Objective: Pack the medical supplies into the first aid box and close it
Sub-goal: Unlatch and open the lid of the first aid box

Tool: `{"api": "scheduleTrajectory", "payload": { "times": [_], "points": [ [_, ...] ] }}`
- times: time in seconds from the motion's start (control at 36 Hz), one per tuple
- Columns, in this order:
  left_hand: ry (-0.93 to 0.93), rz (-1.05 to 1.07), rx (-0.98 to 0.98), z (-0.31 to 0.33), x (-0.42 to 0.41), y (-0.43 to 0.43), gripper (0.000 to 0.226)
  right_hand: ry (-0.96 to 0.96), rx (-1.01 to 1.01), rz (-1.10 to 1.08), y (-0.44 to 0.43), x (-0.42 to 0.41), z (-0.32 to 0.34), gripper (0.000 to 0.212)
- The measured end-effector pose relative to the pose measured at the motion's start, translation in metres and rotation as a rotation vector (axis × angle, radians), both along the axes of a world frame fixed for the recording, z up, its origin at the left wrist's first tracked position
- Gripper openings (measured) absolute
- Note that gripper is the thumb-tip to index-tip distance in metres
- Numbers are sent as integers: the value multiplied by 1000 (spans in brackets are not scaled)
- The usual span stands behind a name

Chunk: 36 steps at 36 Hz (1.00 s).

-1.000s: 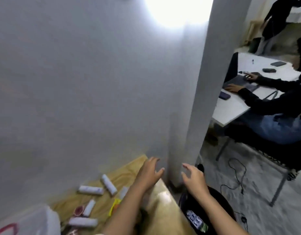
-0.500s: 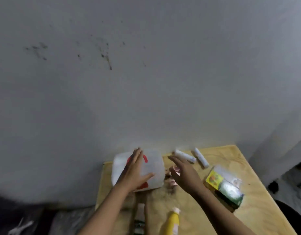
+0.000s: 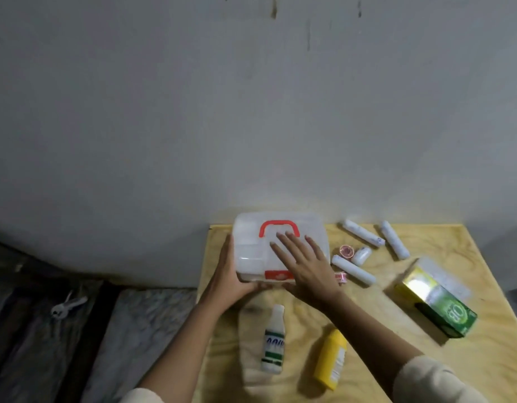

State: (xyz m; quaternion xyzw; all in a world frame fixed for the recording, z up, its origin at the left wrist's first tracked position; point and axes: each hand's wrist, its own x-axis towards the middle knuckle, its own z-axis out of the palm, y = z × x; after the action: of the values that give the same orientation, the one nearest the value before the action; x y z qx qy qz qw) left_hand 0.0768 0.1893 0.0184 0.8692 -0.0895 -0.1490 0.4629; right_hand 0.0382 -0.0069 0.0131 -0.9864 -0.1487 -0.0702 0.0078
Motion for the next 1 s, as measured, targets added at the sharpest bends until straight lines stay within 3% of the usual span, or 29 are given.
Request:
{"api": "scheduleTrajectory", "payload": {
  "times": [0.19,0.42,0.56,0.64,0.81,1.0],
  "points": [
    [12,46,17,-22,9,4,124,-46,-27,33,-3,2,-2,80],
    [6,65,-68,-25,12,1,101,-39,38,134,-9,-7,-3,78],
    [-9,80,-113,-25,11,1,92,-68,183,249,-14,-12,-3,44],
    [2,93,-118,-25,10,0,96,-79,241,230,-13,-15,-1,33],
    [37,96,-113,-26,8,1,108,-33,327,138,-5,-17,9,33],
    [49,85,-148,-27,7,0,102,-47,374,109,-2,-18,15,19]
  ]
}}
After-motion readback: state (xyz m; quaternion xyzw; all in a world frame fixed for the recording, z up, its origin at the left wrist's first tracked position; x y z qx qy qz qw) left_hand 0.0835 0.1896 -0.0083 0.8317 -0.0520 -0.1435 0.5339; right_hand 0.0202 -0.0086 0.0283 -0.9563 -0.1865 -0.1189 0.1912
